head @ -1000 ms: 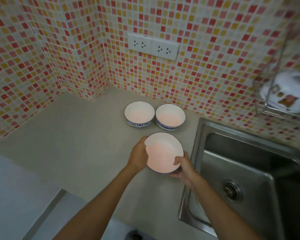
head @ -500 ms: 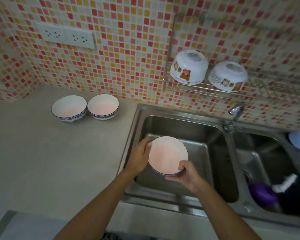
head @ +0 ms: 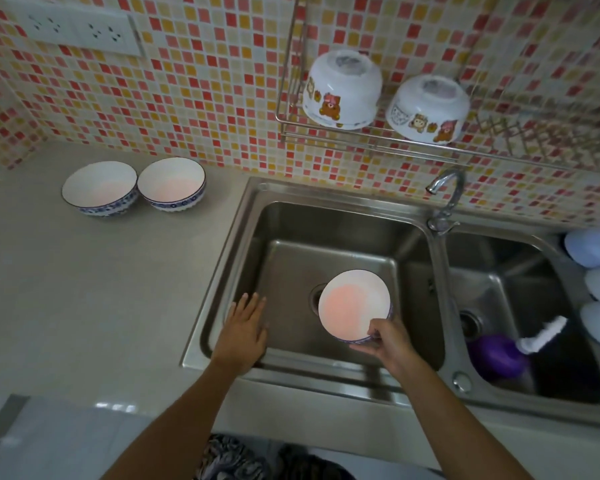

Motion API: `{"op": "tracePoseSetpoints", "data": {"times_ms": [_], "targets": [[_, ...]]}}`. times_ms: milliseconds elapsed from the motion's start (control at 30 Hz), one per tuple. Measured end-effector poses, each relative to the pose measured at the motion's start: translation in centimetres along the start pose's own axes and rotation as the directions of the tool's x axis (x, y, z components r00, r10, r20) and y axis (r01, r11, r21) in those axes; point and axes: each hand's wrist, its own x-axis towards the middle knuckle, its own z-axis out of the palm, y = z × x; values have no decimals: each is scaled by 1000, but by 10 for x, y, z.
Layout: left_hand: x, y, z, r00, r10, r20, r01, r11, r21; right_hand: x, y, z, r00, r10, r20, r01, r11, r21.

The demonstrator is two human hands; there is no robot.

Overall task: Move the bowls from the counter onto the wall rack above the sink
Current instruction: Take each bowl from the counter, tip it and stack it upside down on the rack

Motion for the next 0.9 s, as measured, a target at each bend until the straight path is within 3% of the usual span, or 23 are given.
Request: {"op": "tracePoseSetpoints", "data": {"times_ms": [133,333,533,900], "targets": [[-6,1,3,999,39,-3,-39,999,26,3,0,-3,997,-18,-75,11,996,-93],[-8,3,3,999,-34,-40,34,999,-6,10,4,-2,983,-124,-135,84,959,-269],[-8,4,3,997,-66,-31,65,998,-9,22,12,-5,936,-333,-111,221,806,-549],[-8,4,1,996,-79,-42,79,997,-22,16,13,7,808,-590,1,388,531,-754]]}}
